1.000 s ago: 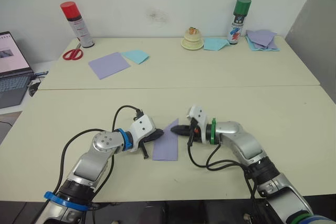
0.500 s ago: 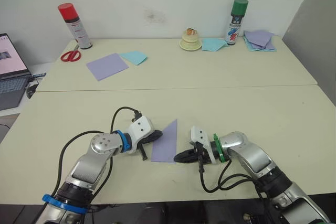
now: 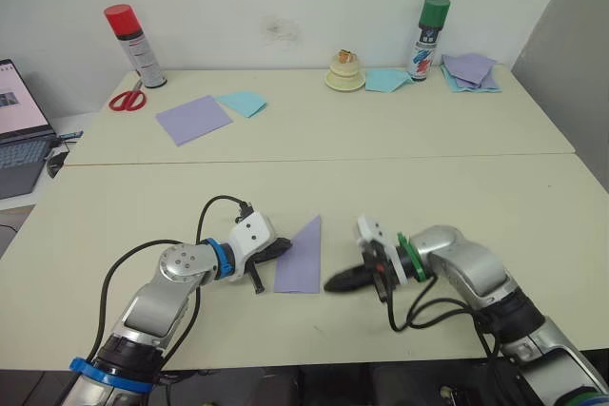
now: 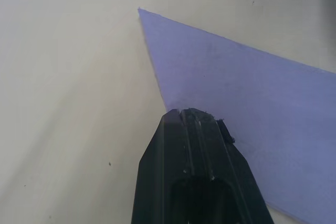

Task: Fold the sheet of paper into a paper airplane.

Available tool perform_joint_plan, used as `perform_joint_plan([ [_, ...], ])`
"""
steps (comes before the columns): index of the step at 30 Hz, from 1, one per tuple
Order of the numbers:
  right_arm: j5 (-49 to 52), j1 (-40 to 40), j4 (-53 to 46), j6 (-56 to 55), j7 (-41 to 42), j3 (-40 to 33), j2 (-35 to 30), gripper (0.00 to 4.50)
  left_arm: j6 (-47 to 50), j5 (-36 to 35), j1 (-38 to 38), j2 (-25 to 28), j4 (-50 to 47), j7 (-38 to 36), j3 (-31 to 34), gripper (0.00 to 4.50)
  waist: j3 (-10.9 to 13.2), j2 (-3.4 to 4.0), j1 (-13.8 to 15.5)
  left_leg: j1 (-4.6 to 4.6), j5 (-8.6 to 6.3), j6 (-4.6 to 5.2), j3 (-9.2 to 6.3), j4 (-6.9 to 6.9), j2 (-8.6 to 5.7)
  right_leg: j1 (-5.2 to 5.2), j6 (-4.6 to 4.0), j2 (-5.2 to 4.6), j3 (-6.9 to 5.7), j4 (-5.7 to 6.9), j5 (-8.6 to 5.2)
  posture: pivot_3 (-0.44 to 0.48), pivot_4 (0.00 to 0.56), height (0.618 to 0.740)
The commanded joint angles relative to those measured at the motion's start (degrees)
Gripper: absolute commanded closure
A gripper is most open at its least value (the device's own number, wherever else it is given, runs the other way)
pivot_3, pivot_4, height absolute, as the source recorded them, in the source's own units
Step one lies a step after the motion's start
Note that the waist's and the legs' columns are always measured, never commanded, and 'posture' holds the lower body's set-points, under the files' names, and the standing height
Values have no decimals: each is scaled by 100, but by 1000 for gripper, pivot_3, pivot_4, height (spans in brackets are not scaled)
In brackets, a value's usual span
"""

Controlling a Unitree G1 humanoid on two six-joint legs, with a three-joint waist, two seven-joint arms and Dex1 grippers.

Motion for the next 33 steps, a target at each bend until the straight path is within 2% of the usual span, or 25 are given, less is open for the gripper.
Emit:
perform_joint_plan([
  [1,-440,0,238,-430,-1042,-46,490,4478,182,103,48,14,302,-20,-117,4500,0,1,1,0,0,0,0,0,-1,-2,-1,0,1,0,0,0,150,740],
  [4,-870,105,655,-928,-1425,143,690,4478,188,97,-2,-33,333,-30,-122,4500,2,3,4,2,0,0,1,2,-9,-7,-3,0,2,0,2,0,150,740],
  [9,-1383,233,1092,-1500,-1443,464,516,4478,270,-101,-2,-33,228,-15,154,4500,3,6,3,3,0,0,4,2,-12,-3,-3,0,4,2,2,0,150,740],
  [12,-1484,226,1274,-1604,-1453,491,493,4478,192,-252,-183,108,335,-59,489,4500,3,6,-6,7,1,-1,1,2,-5,-3,-2,4,3,7,2,0,150,740],
  [16,-1511,141,1565,-1751,-1486,409,513,4478,-412,-334,-700,442,927,-305,862,4500,8,-1,-4,7,6,-9,-4,4,0,-4,-2,27,0,12,2,0,150,740],
  [21,-1438,105,1582,-1747,-1449,336,504,4500,-983,-494,-896,617,1036,-1150,695,3176,8,0,-5,10,6,-9,-1,7,-4,-5,-4,29,5,3,3,0,150,740],
  [25,-1223,104,1475,-1673,-1411,169,554,4500,-2075,-84,-1188,635,1537,-1457,395,1892,9,1,-4,6,7,-10,-4,5,-1,-4,-6,30,4,9,4,0,150,740],
  [28,-866,147,1175,-1517,-1281,-48,570,4500,-2901,203,-1556,639,2170,-1606,206,1148,15,0,10,3,8,-11,-4,7,-1,-4,-6,31,4,11,4,0,150,740],
  [33,-620,265,502,-1320,-1057,-165,348,4500,-3676,248,-2103,638,3079,-2054,119,1148,32,-3,2,-14,7,-9,-3,12,-7,-10,-6,30,6,10,4,0,150,740],
])
